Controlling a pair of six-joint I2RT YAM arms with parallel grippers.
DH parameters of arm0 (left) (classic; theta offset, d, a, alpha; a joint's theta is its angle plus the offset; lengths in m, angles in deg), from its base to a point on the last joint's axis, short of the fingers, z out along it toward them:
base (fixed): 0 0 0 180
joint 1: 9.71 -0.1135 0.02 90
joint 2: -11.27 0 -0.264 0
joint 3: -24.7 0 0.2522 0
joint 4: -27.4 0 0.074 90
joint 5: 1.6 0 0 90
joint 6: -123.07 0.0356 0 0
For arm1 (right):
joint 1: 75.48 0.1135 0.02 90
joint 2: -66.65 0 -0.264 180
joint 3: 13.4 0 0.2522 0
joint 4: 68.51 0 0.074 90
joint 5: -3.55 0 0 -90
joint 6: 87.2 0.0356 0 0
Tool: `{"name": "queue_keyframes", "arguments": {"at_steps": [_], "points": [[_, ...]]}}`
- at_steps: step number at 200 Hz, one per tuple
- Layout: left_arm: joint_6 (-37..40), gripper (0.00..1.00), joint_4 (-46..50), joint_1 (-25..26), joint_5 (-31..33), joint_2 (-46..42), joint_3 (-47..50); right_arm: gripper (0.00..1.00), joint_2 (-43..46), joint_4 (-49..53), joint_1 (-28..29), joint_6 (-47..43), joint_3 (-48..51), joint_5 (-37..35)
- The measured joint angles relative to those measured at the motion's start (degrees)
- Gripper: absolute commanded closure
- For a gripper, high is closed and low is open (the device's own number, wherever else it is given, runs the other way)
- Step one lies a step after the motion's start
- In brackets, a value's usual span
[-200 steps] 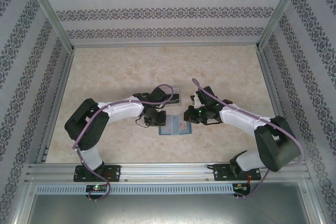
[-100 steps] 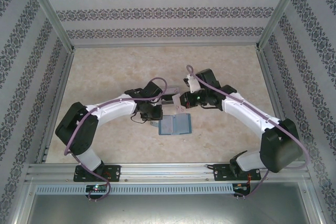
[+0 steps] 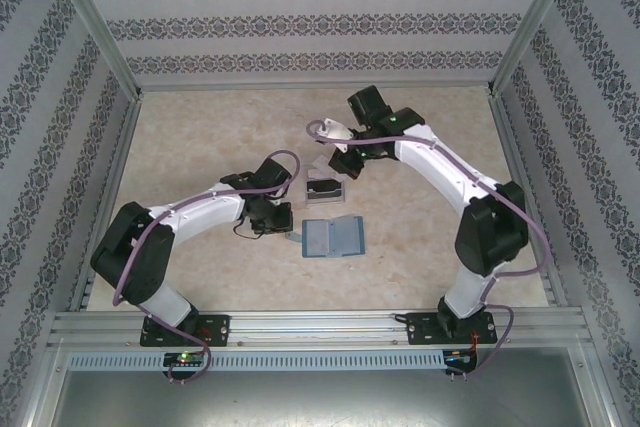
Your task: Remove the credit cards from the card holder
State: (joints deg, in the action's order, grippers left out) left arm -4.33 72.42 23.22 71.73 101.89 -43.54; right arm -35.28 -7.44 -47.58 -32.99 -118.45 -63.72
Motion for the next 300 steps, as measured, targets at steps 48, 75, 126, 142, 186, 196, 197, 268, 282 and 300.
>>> {"name": "queue_keyframes", "arguments": {"at_steps": [48, 75, 126, 142, 186, 196, 197, 268, 282, 300], "points": [[0.07, 0.85, 0.07, -0.83, 0.04, -1.95, 1.4, 1.0, -7.45, 9.38, 0.39, -15.02, -9.84, -3.21], [-0.09, 0.85, 0.04, -0.94, 0.04, -3.08, 2.54, 1.0, -11.41, 13.38, 1.16, -20.17, -14.84, -4.79], [-0.15, 0.85, 0.07, -1.18, 0.02, -3.26, 4.13, 1.0, -19.5, 18.99, 2.75, -24.5, -24.11, -7.5], [-0.15, 0.85, 0.07, -1.2, 0.02, -3.26, 4.13, 1.0, -21.55, 20.24, 3.02, -24.76, -26.25, -8.22], [-0.15, 0.85, 0.07, -1.97, 0.02, -3.26, 4.13, 1.0, -25.64, 22.45, 3.13, -25.55, -30.29, -10.47], [-0.15, 0.85, 0.07, -2.19, 0.0, -3.26, 4.13, 1.0, -26.18, 22.95, 3.15, -25.7, -30.91, -10.95], [-0.15, 0.85, 0.07, -2.21, 0.0, -3.26, 4.13, 1.0, -26.21, 22.97, 3.17, -25.7, -30.93, -10.99], [-0.13, 0.85, 1.01, -2.84, 0.0, -4.33, 4.11, 1.0, -28.11, 25.81, 3.85, -26.18, -36.26, -12.68], [-0.13, 0.85, 1.14, -3.04, 0.04, -4.46, 4.11, 1.0, -28.11, 26.25, 3.89, -26.18, -37.59, -12.63], [-0.13, 0.85, 1.16, -3.06, 0.02, -4.46, 4.11, 1.0, -28.11, 26.34, 4.15, -26.43, -38.27, -12.63]]}}
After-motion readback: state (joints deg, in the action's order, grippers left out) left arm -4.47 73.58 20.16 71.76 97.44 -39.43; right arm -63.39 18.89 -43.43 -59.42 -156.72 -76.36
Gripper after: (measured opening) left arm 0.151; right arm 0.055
